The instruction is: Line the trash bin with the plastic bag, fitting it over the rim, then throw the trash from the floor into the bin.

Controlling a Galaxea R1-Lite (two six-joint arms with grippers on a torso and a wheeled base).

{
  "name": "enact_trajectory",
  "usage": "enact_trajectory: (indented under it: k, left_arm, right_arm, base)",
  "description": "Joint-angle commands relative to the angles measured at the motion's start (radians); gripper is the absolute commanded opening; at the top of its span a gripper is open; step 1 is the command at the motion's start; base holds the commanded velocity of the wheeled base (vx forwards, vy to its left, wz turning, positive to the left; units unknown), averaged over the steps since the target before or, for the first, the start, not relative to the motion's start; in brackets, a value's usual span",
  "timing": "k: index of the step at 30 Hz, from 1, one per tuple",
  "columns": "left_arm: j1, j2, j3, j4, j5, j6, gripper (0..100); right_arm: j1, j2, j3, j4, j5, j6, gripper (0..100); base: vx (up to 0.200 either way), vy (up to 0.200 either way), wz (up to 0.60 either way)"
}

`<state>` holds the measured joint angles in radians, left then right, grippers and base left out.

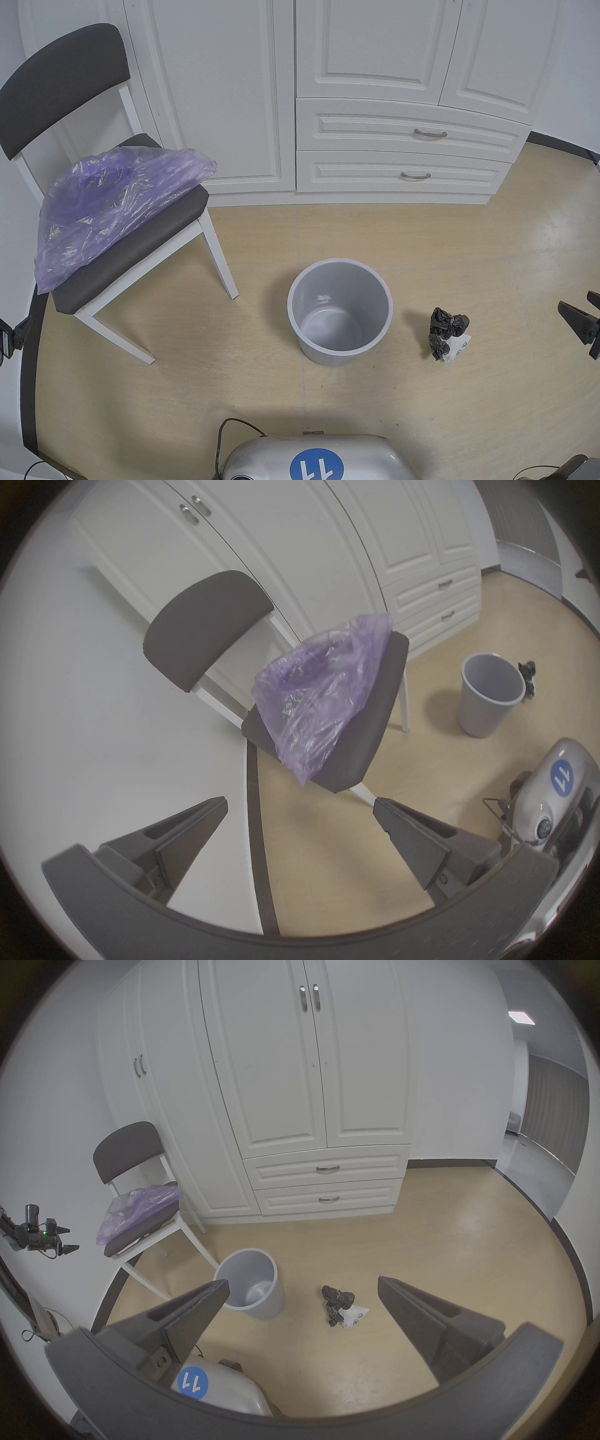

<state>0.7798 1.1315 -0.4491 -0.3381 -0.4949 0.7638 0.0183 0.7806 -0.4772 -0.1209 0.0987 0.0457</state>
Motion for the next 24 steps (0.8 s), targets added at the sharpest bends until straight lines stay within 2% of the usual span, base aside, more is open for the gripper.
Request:
enact_trajectory:
  k: [1,6,9,14,21,23,24]
  left_arm:
    - [0.049,0.060,0.038,-0.033,-0.068,0.000,100]
    - [0.044,0.128,0.035,-0.122,-0.068,-0.005,100]
    - [0.012,0.188,0.026,-0.182,-0.062,-0.005,100]
    - [-0.045,0.335,-0.023,-0.283,0.022,-0.005,100]
    - [-0.068,0.450,-0.086,-0.305,0.029,-0.012,100]
    - [-0.074,0.462,-0.097,-0.305,0.027,-0.028,100]
    - [-0.102,0.484,-0.112,-0.308,0.029,-0.070,100]
  right_arm:
    - [0.000,0.019,0.022,0.000,0.001,-0.003,100]
    - [0.000,0.034,0.023,0.000,-0.001,-0.003,100]
    - [0.000,0.042,0.023,0.000,-0.001,0.000,100]
    - [0.000,0.048,0.023,0.000,-0.001,0.002,100]
    - [0.000,0.049,0.022,0.000,-0.001,0.002,100]
    - [0.000,0.049,0.023,0.000,-0.001,0.002,100]
    - [0.000,0.049,0.022,0.000,-0.001,0.002,100]
  base:
    - [0.000,0.000,0.00]
    - [0.000,0.000,0.00]
    - [0.000,0.000,0.00]
    - [0.000,0.000,0.00]
    - [0.000,0.000,0.00]
    - [0.000,0.000,0.00]
    - [0.000,0.000,0.00]
